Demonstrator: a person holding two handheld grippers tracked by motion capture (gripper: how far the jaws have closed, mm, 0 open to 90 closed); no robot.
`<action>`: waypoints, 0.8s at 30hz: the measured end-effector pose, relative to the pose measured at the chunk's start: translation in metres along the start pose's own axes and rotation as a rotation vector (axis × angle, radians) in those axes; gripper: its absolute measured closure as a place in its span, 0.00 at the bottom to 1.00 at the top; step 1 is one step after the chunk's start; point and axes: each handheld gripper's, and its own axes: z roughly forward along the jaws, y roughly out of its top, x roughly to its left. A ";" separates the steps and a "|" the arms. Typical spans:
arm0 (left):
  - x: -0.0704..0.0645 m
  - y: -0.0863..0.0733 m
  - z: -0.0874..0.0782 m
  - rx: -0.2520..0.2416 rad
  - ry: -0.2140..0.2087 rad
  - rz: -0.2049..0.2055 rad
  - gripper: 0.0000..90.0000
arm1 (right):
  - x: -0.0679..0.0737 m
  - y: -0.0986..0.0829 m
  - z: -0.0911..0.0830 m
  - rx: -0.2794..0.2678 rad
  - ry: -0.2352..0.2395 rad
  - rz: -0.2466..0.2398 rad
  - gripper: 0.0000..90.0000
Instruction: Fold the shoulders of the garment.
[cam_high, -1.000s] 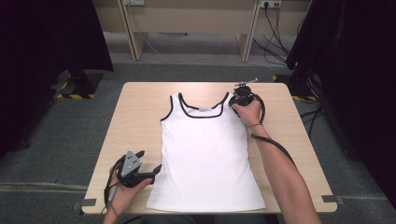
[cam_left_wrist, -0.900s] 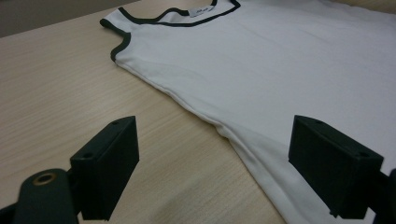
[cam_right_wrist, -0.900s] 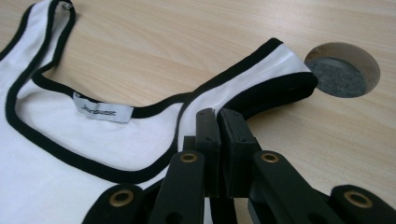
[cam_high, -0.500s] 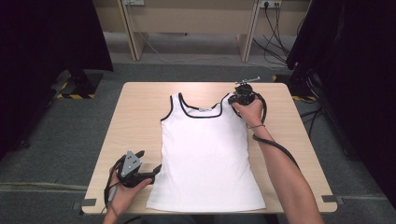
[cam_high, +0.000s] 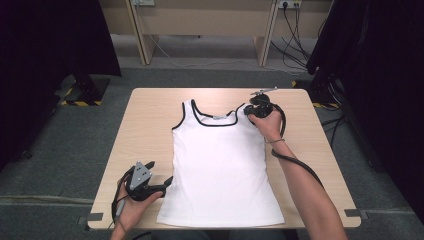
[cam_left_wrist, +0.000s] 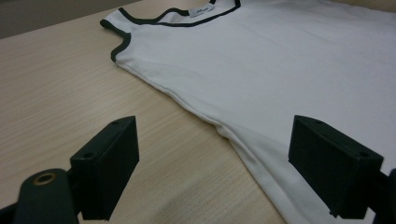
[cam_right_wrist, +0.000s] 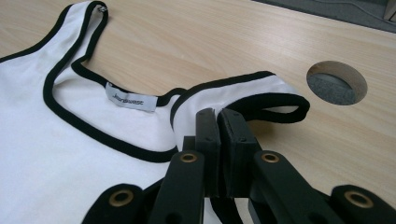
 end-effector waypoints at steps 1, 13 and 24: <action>0.000 0.000 0.000 0.001 0.000 0.000 0.17 | 0.001 -0.001 -0.001 -0.004 0.003 -0.001 0.96; 0.000 0.000 0.000 0.000 0.000 0.002 0.17 | 0.021 -0.017 -0.011 -0.012 0.013 -0.107 0.95; 0.000 0.000 0.000 0.001 -0.001 0.003 0.17 | 0.039 -0.038 -0.016 -0.003 0.061 -0.172 0.94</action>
